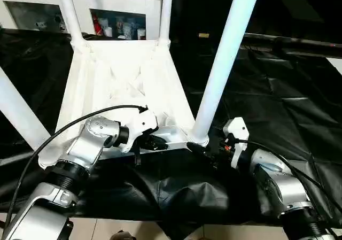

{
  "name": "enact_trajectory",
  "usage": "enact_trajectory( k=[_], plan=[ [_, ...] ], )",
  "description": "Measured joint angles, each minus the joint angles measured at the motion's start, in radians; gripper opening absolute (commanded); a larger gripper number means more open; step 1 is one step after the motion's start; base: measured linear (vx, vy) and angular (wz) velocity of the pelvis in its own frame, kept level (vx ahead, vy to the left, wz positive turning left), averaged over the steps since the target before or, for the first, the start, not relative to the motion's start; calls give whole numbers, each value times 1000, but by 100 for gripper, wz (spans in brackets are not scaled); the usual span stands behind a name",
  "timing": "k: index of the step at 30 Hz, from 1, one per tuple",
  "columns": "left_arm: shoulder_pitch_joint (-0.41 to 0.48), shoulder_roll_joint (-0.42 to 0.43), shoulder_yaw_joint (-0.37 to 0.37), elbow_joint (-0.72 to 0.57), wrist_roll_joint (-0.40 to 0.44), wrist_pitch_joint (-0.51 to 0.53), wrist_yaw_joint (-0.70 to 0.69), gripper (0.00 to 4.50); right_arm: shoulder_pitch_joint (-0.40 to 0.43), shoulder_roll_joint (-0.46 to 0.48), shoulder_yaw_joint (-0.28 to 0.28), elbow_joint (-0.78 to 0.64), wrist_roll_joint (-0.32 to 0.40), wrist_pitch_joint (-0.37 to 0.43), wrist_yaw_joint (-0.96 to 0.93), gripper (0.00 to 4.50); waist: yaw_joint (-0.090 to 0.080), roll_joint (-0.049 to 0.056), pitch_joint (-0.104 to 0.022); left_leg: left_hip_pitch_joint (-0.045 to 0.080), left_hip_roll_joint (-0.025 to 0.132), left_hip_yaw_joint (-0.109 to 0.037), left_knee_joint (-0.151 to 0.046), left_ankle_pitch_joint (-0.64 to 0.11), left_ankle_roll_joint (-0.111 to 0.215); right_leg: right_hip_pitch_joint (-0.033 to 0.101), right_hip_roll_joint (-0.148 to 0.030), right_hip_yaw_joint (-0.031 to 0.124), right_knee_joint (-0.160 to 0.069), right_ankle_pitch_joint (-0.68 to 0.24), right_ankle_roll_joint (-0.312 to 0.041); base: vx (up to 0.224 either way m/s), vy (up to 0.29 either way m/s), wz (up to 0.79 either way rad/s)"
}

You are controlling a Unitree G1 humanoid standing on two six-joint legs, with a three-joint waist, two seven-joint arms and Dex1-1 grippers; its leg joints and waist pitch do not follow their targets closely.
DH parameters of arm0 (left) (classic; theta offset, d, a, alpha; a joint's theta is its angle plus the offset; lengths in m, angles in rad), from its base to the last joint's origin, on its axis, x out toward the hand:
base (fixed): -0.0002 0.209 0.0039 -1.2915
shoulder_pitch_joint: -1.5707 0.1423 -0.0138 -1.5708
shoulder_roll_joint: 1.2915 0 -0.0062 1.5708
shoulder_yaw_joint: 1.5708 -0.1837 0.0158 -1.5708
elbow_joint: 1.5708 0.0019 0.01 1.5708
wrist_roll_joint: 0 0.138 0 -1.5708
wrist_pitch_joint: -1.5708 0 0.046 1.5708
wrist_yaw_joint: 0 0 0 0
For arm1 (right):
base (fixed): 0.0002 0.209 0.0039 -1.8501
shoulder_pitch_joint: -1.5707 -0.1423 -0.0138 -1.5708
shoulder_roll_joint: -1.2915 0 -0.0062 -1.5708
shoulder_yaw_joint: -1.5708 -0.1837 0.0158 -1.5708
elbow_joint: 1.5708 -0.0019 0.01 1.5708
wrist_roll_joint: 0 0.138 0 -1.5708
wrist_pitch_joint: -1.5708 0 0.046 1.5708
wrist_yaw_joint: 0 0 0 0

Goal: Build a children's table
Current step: Rotate table base

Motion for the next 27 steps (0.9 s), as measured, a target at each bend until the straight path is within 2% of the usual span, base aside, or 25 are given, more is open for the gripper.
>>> enact_trajectory(
  k=[27],
  plan=[
    [0,0,0,0,0,0,0,4,0,0,0,0,0,0,0,450,0,0,0,0,0,0,0,0,0,0,0,0,0,0,0,0,0,0]
  ],
)
